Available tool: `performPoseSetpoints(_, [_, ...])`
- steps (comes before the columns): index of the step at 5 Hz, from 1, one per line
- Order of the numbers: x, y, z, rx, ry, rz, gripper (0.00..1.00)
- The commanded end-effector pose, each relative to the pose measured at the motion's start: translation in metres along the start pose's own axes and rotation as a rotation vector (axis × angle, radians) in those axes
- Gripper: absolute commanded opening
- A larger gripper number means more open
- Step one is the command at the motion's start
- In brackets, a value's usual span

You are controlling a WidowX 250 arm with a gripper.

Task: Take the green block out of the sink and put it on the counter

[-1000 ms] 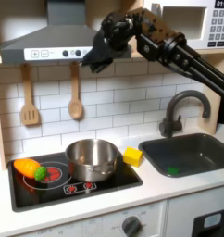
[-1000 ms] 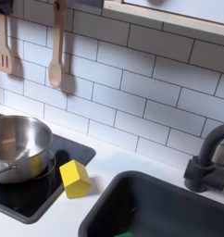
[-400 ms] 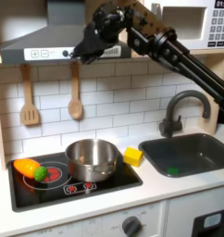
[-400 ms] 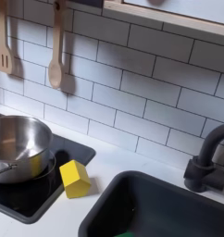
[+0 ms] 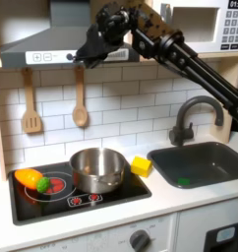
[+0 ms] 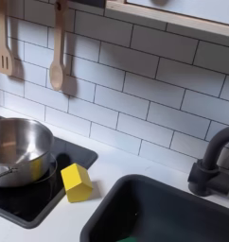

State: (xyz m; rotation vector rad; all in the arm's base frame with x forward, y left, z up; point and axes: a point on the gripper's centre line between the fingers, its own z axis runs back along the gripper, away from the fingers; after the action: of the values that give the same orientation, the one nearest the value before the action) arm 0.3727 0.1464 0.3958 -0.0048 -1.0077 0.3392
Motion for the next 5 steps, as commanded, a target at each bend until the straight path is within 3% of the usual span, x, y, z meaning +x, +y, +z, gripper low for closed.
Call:
performPoseSetpoints(1, [0.0070, -0.0028, -0.0092, -0.015, -0.016, 0.012, 0.00])
performPoseSetpoints(3, [0.0104, -0.0021, -0.0178, -0.025, -0.017, 0.026, 0.00])
performPoseSetpoints(5, [0.0093, -0.0045, -0.0161, -0.040, -0.017, 0.029, 0.00])
